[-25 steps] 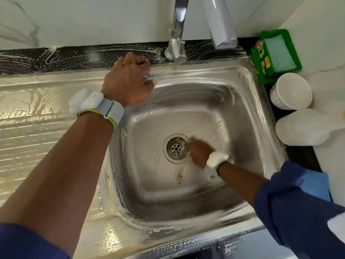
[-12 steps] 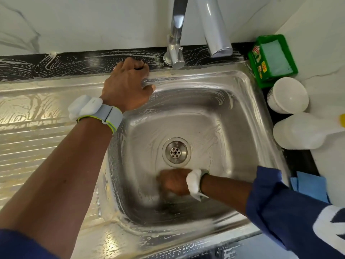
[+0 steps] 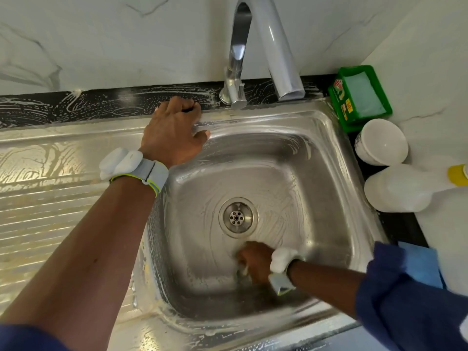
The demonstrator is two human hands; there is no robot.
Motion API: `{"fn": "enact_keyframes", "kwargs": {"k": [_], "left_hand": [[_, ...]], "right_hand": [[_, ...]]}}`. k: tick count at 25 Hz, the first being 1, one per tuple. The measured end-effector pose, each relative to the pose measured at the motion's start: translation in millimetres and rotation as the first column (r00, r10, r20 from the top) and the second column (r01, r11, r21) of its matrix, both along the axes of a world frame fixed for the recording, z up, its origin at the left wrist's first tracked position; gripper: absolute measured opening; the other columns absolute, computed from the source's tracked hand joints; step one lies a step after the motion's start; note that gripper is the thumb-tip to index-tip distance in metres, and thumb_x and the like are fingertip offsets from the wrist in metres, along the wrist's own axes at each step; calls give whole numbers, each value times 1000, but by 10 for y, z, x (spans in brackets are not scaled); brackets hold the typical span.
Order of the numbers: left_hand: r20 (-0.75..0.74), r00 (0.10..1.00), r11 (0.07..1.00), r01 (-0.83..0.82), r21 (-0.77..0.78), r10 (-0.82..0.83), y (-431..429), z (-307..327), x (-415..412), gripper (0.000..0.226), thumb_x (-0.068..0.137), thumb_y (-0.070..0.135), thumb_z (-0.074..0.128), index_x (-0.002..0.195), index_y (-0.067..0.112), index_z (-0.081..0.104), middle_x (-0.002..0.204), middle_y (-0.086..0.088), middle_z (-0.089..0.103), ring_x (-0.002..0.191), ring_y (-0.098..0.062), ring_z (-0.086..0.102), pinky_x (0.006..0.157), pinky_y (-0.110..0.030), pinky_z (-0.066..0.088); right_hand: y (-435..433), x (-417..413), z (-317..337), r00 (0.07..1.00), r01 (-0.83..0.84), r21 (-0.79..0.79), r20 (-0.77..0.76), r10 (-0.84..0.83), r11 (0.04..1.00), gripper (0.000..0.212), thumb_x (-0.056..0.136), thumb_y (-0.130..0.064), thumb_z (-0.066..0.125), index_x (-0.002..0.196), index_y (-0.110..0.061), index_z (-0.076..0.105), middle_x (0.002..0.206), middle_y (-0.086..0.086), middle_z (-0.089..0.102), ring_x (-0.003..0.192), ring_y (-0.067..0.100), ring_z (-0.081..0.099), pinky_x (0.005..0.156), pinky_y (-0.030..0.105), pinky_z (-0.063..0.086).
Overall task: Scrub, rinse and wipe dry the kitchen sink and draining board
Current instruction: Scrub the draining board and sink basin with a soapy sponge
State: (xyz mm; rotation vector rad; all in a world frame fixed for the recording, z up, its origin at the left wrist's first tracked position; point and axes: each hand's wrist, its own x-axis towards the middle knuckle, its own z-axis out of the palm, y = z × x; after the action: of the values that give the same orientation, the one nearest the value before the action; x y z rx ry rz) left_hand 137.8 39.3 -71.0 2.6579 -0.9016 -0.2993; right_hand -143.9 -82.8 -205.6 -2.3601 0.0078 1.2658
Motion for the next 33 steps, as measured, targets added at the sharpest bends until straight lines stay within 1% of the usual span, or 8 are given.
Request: {"fn": "enact_keyframes", "kwargs": {"k": [3, 9, 14, 18, 22, 25, 28, 33], "left_hand": [[-2, 1000, 1000, -4, 2, 4, 11, -9, 12, 59, 97, 44, 61, 150, 20, 49, 155, -5, 38, 143, -36, 33, 116, -47, 33], [34, 999, 1000, 0, 1, 0, 5, -44, -17, 62, 97, 44, 63, 151, 17, 48, 152, -8, 39, 139, -38, 35, 115, -47, 33], [123, 992, 999, 14, 31, -18, 26, -154, -38, 68, 93, 45, 66, 150, 13, 47, 148, -12, 44, 129, -40, 44, 117, -56, 33], [109, 994, 998, 22, 51, -28, 33, -152, -27, 71, 94, 47, 64, 154, 14, 43, 151, -10, 41, 131, -39, 43, 119, -55, 31], [119, 992, 998, 35, 45, -40, 24, -174, -27, 72, 94, 48, 63, 154, 14, 42, 151, -9, 40, 134, -37, 42, 120, -55, 30], [124, 992, 999, 27, 31, -31, 44, -214, -26, 72, 94, 47, 63, 154, 14, 42, 151, -9, 41, 134, -37, 42, 120, -55, 29], [122, 992, 999, 25, 27, -29, 32, -222, -27, 72, 94, 47, 63, 155, 15, 42, 151, -8, 40, 136, -36, 41, 122, -55, 27], [112, 994, 1000, 11, 1, -11, 20, -201, -55, 71, 94, 46, 64, 155, 17, 42, 153, -6, 39, 138, -34, 39, 125, -54, 20]], "right_hand": [[5, 184, -37, 959, 154, 38, 233, -159, 987, 40, 86, 0, 60, 122, -14, 67, 136, 16, 52, 123, 36, 54, 99, 34, 44], [-714, 242, 51, 884, 467, -499, 240, -401, 730, 46, 98, -24, 49, 140, -7, 42, 144, 24, 38, 128, 41, 49, 104, 41, 44], [-216, 28, -39, 918, 320, -232, 315, -240, 919, 45, 94, -14, 53, 138, -8, 47, 148, 23, 36, 128, 38, 50, 103, 41, 46], [-337, 763, -83, 695, 702, -316, 499, -518, 638, 32, 95, -9, 50, 125, -10, 57, 130, 16, 53, 115, 32, 58, 95, 33, 48], [164, 774, -140, 883, 245, -172, 447, -146, 954, 32, 93, -6, 51, 122, -2, 64, 128, 21, 60, 120, 39, 57, 104, 40, 43], [32, 574, -264, 888, 51, -304, 450, 96, 951, 40, 95, -7, 46, 133, 4, 56, 146, 26, 45, 135, 42, 45, 104, 50, 47], [-9, 703, -246, 920, 174, -408, 392, -1, 896, 37, 100, -13, 45, 133, 1, 51, 149, 22, 38, 139, 37, 34, 106, 43, 42], [328, 591, -342, 856, 438, -243, 406, -319, 866, 65, 66, -17, 77, 124, 6, 60, 125, 26, 59, 117, 42, 59, 103, 43, 48]]}}
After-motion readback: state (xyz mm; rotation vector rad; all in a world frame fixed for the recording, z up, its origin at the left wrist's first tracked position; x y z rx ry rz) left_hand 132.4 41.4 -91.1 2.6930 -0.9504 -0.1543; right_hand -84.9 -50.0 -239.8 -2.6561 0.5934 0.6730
